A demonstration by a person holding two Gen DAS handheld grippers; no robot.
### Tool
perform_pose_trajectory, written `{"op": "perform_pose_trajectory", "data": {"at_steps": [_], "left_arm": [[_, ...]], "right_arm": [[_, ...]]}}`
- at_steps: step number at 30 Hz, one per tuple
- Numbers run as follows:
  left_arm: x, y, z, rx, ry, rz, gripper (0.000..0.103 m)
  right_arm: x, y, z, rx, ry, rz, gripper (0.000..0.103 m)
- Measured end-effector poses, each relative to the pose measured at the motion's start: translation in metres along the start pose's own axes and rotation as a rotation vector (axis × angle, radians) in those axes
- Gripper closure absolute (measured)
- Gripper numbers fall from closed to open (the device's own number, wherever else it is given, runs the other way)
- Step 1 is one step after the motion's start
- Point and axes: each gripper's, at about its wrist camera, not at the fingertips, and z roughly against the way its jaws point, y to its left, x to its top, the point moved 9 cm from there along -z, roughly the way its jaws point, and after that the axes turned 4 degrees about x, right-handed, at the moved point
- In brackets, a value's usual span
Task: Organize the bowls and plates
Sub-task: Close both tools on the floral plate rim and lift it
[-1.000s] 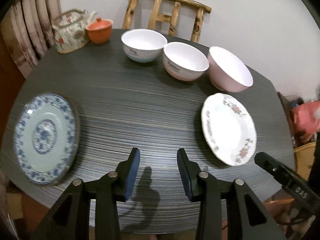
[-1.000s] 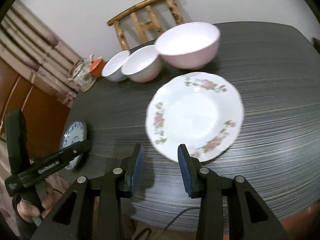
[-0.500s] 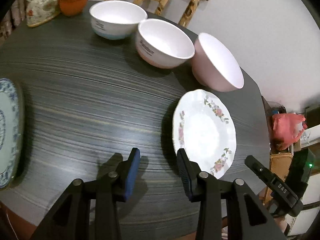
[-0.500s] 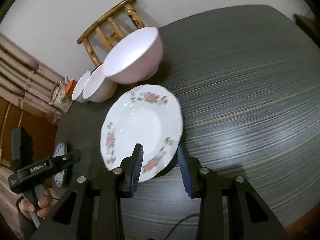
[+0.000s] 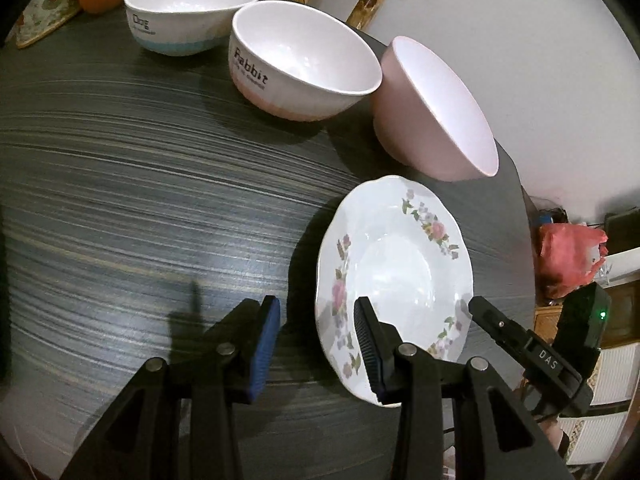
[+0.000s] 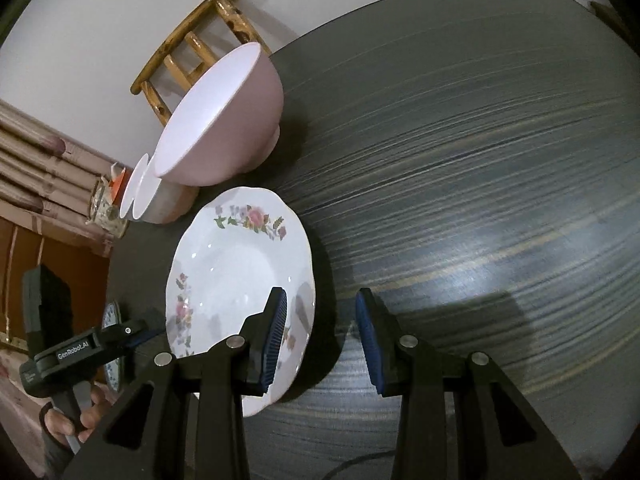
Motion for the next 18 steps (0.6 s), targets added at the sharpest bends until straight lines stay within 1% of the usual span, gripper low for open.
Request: {"op": "perform_pose_trajectory", "data": {"at_steps": [9, 18], "left_arm": [[0.003, -0.003, -0.015, 0.001, 0.019, -0.001, 0.064], [0.009, -0.005, -0.023, -0.023, 0.025, -0.008, 0.064]], "right_arm": [[0.003, 0.005, -0.015, 0.011, 0.02, 0.022, 0.068], [0.007, 0.01, -0.021, 0.028, 0.023, 0.046, 0.07]]}}
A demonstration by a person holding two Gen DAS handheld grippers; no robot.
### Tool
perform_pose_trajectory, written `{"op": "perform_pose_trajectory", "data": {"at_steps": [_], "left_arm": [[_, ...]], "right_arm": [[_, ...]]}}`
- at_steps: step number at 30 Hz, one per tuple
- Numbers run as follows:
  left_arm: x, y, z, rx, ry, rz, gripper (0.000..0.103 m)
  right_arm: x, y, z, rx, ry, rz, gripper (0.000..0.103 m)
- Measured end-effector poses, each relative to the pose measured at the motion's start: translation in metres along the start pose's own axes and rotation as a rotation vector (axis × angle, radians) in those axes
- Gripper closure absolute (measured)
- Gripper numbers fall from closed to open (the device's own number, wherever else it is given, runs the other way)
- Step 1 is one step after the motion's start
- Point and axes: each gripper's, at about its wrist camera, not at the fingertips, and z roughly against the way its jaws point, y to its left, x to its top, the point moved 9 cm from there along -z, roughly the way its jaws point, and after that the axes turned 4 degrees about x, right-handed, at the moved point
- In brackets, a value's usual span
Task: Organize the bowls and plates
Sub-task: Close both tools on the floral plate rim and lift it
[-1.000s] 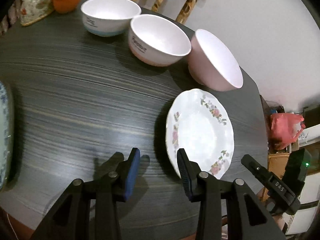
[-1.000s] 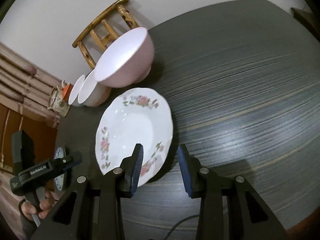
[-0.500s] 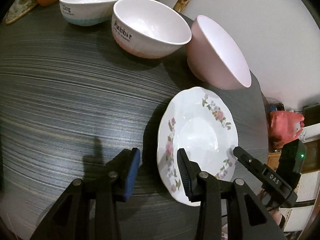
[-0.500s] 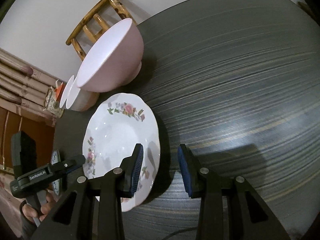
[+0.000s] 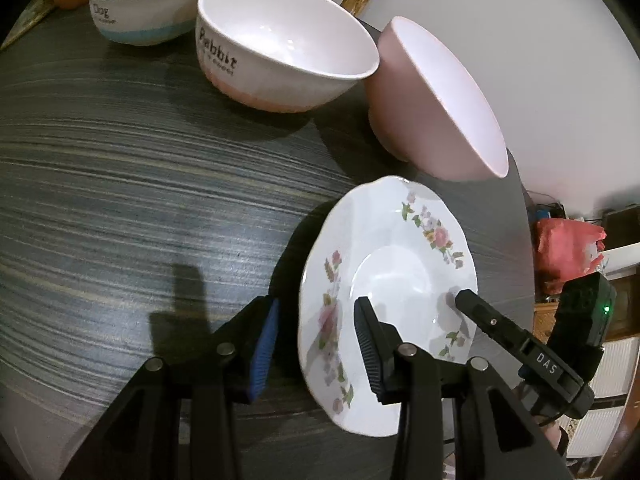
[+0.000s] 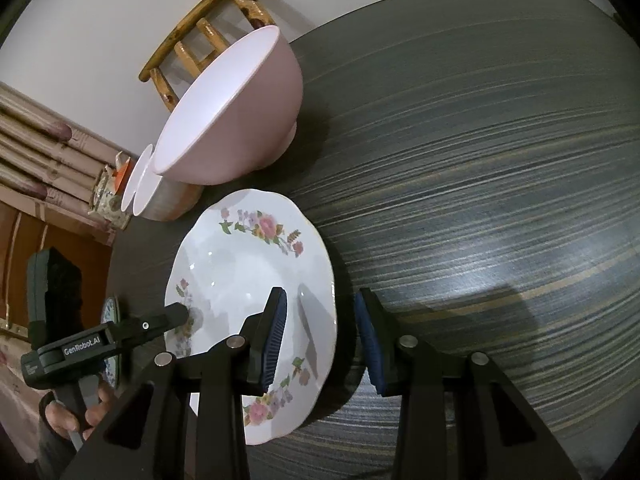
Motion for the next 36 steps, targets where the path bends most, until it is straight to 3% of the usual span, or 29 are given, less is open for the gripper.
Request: {"op": "perform_pose_trajectory", "data": {"at_steps": [6, 12, 36], "left_arm": [[0.005, -0.008, -0.004, -0.02, 0.007, -0.025, 0.066], [0.006, -0.009, -0.006, 0.032, -0.015, -0.073, 0.083], [-0.007, -0.001, 0.026, 0.033, -0.049, -0.079, 0.083]], "right_arm": [[-0.001, 0.005, -0.006, 0.014, 0.021, 0.02, 0.081], [-0.001, 0.003, -0.005, -0.004, 0.017, 0.036, 0.085], [-0.011, 0.038, 0.007, -0.017, -0.01, 0.091, 0.085]]}}
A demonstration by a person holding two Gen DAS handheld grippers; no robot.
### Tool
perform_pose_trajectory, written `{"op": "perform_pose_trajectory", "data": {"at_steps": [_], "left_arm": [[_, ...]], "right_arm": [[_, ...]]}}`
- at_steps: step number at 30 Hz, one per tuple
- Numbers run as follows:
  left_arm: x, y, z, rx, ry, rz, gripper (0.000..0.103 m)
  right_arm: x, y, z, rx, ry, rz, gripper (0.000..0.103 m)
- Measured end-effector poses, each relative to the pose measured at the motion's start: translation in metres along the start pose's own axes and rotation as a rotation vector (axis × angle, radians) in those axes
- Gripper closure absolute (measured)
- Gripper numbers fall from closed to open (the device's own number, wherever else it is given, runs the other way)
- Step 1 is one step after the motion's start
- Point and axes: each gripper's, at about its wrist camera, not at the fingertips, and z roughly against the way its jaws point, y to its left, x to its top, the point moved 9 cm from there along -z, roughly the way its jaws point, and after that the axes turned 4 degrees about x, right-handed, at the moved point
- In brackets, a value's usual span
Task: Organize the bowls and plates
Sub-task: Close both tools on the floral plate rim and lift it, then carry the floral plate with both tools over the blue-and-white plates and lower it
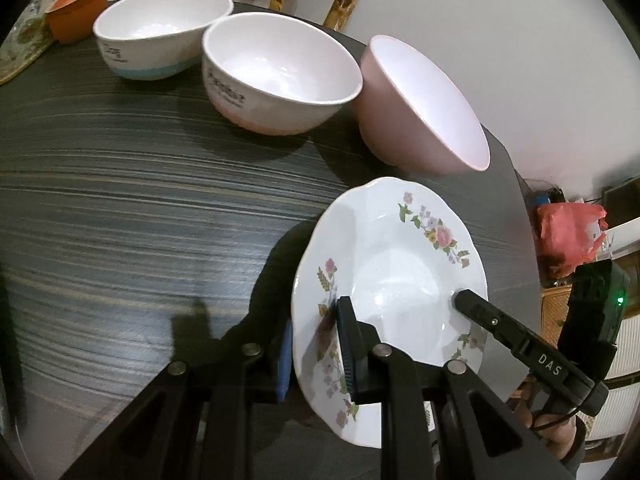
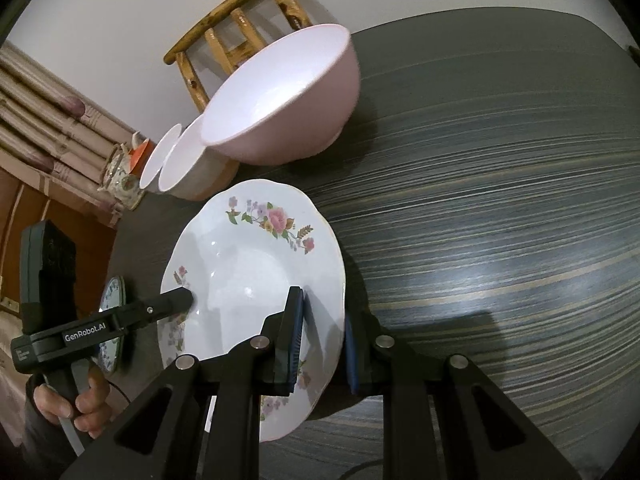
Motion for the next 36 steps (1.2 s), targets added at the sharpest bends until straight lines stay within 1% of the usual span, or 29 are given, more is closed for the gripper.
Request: {"op": "perform_pose_trajectory", "data": {"at_steps": [11, 12, 17, 26, 30, 36], "left_arm": [[-0.013, 0.027, 0.034, 0.013, -0.034, 0.036, 0.082], [-0.013, 0.037, 0.041, 0.014, -0.041, 0.041, 0.082], [-0.016, 0.053, 0.059, 0.028, -0.066, 0.057, 0.082], [-0.016, 0.109, 0.099, 0.056, -0.111, 0.089, 0.082], [-0.017, 0.126, 0.112, 0.069, -0.127, 0.107, 0.082], [-0.018, 0.161, 0.132, 0.095, -0.149, 0.137, 0.082]], "right_arm": [[-0.011, 0.049, -0.005, 0.014, 0.01, 0.064, 0.085], [-0.012, 0.054, -0.005, 0.016, 0.01, 0.069, 0.085], [-0.016, 0.083, -0.011, 0.029, 0.015, 0.103, 0.085], [-0.024, 0.133, -0.029, 0.065, 0.031, 0.153, 0.085], [-0.024, 0.156, -0.039, 0.077, 0.044, 0.176, 0.085], [-0.026, 0.193, -0.057, 0.094, 0.072, 0.217, 0.085]]}}
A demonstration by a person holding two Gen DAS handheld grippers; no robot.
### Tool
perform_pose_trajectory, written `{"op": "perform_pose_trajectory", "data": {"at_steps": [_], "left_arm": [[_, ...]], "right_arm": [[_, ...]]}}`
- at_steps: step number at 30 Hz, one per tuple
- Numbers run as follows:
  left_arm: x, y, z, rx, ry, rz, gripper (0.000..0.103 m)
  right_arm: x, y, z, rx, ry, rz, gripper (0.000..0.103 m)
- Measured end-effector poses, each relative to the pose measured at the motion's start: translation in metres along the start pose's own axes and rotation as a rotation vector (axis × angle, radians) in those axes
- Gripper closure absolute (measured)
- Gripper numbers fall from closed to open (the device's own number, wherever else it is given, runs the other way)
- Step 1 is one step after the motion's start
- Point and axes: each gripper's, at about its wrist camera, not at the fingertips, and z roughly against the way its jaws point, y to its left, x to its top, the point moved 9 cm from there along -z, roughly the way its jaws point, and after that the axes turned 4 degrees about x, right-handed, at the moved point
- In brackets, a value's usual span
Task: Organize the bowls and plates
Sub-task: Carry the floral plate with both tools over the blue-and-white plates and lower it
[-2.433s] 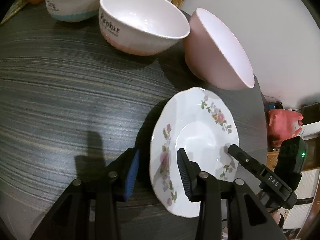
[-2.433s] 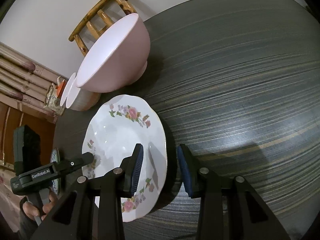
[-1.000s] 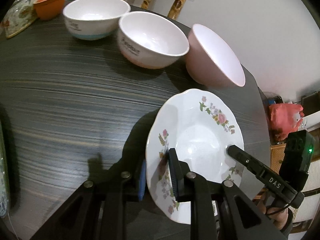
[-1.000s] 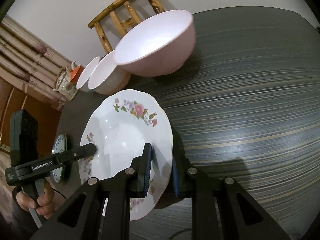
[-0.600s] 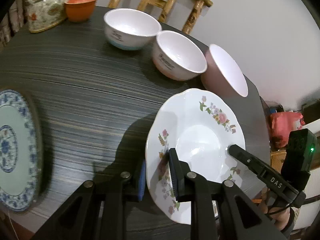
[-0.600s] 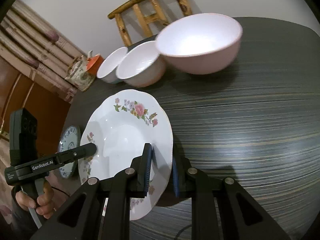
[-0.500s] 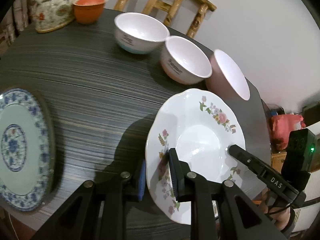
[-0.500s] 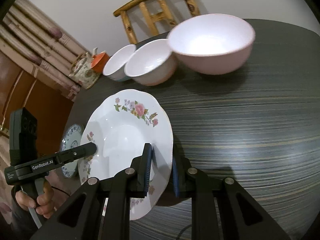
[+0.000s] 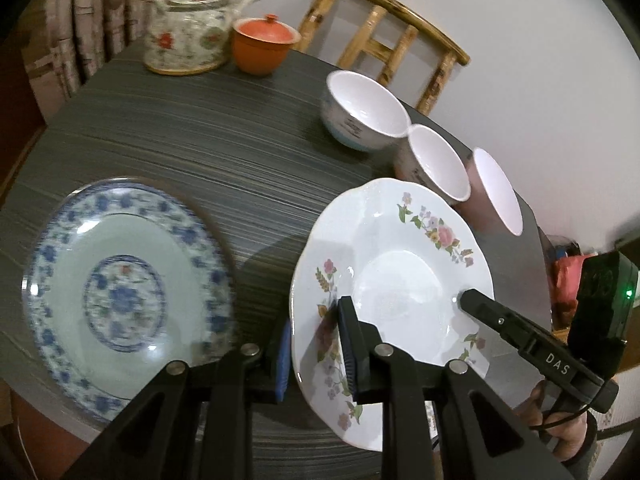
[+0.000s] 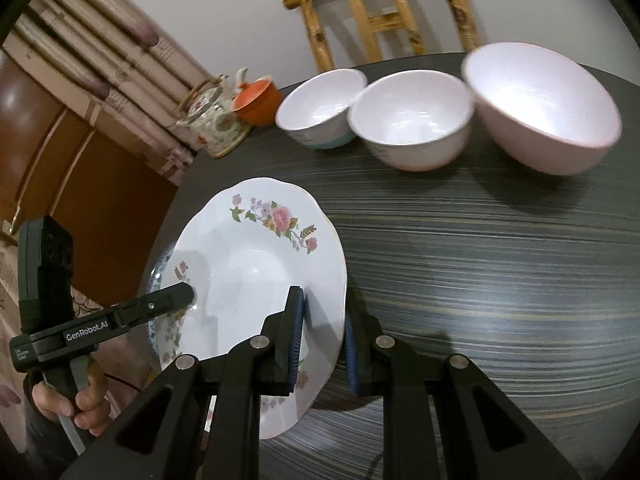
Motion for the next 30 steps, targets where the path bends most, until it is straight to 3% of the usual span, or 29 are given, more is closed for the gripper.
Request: {"op": "perform_pose_trajectory", "data": {"at_steps": [16, 30], "left_arm": [[0.01, 0.108, 0.032, 0.074, -0.031, 0.102, 0.081], [0.002, 0.163, 0.037, 0.111, -0.012, 0.15, 0.08]], "right_arm": [[0.0, 0.085, -0.073, 0.052, 0.092, 0.067, 0.085], [-0.012, 0.115, -0.11, 0.056, 0.16, 0.088, 0.085]]}}
